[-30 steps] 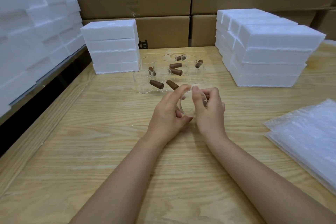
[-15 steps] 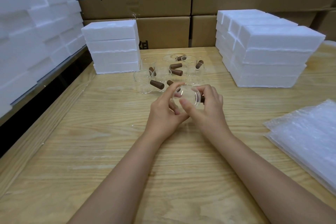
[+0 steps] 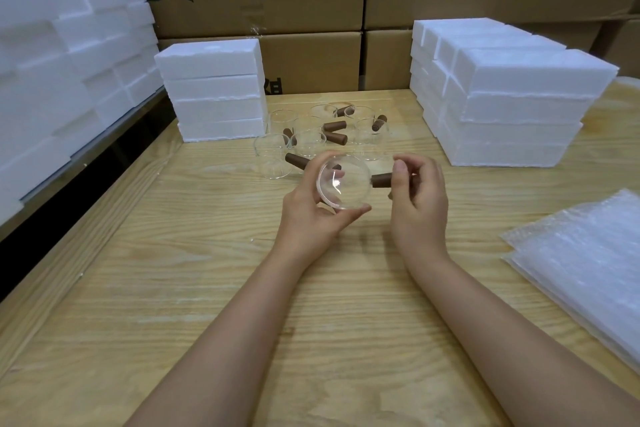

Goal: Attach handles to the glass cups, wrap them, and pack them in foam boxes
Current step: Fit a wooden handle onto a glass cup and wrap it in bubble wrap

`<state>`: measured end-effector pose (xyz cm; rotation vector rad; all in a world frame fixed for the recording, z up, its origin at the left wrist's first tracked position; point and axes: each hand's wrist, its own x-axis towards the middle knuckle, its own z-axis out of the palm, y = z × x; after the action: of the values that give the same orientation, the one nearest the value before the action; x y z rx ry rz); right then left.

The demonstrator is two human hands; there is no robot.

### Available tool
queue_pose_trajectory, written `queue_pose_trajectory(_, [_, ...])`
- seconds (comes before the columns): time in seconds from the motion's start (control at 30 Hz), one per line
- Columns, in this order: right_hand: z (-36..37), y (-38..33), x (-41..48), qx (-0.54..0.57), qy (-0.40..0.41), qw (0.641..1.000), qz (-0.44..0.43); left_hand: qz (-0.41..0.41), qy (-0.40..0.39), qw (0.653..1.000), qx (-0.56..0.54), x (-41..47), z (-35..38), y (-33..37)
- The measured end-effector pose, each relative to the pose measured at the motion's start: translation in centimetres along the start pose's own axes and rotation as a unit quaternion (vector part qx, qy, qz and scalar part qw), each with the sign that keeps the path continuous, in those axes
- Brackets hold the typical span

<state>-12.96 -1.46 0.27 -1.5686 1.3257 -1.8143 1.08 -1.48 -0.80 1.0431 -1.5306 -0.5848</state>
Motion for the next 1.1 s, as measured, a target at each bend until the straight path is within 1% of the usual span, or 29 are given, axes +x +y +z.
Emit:
queue_pose_trajectory(0.07, [-0.1,0.3,0.2,0.029,0.0,0.997,0.073,-0.001,0.012,1.0,-0.008,0.1,0.0,0.0])
queue_pose_trajectory(0.2, [0.4,0.5,0.2,0.085,-0.02,0.983,0.16,0.014,0.016,1.0,0.004,0.1,0.1,0.2])
queue_pose_trajectory(0.27, [0.8,0.5,0.2,0.116,-0.004,0.974,0.193,0.017,0.01,1.0,0.013,0.0,0.2,0.3])
queue_pose_trajectory(0.33, [1.0,0.4,0.2,0.136,0.014,0.969,0.205,0.008,0.001,1.0,0.019,-0.1,0.2,0.4])
queue_pose_trajectory(0.43, [1.0,0.3,0.1,0.145,0.033,0.974,0.173,-0.04,-0.011,0.999,0.003,-0.1,0.1,0.5])
queue_pose_trajectory(0.5, [0.8,0.2,0.1,0.132,0.043,0.98,0.143,-0.071,-0.042,0.994,-0.065,-0.3,-0.1,0.5])
queue_pose_trajectory(0.6, [0.3,0.2,0.3,0.106,0.052,0.988,0.104,-0.141,-0.072,0.964,-0.214,-0.2,-0.4,0.5])
queue_pose_trajectory(0.67, [0.1,0.3,0.3,0.086,0.045,0.993,0.071,-0.206,-0.076,0.941,-0.257,0.2,-0.4,0.7])
queue_pose_trajectory(0.73, [0.2,0.3,0.2,0.068,0.031,0.997,0.03,-0.25,-0.099,0.924,-0.272,0.5,-0.3,1.1])
queue_pose_trajectory(0.8, [0.2,0.2,0.0,0.058,0.015,0.998,-0.003,-0.254,-0.125,0.919,-0.275,0.5,-0.2,1.2])
queue_pose_trajectory(0.9, [0.3,0.0,-0.1,0.075,-0.014,0.997,-0.021,-0.239,-0.117,0.916,-0.3,0.5,-0.3,1.1])
queue_pose_trajectory(1.0, [0.5,-0.1,-0.4,0.122,-0.025,0.992,0.011,-0.246,-0.101,0.912,-0.311,0.5,-0.3,1.0])
queue_pose_trajectory(1.1, [1.2,-0.4,-1.0,0.135,-0.037,0.989,0.049,-0.228,-0.102,0.918,-0.308,0.4,-0.2,1.0])
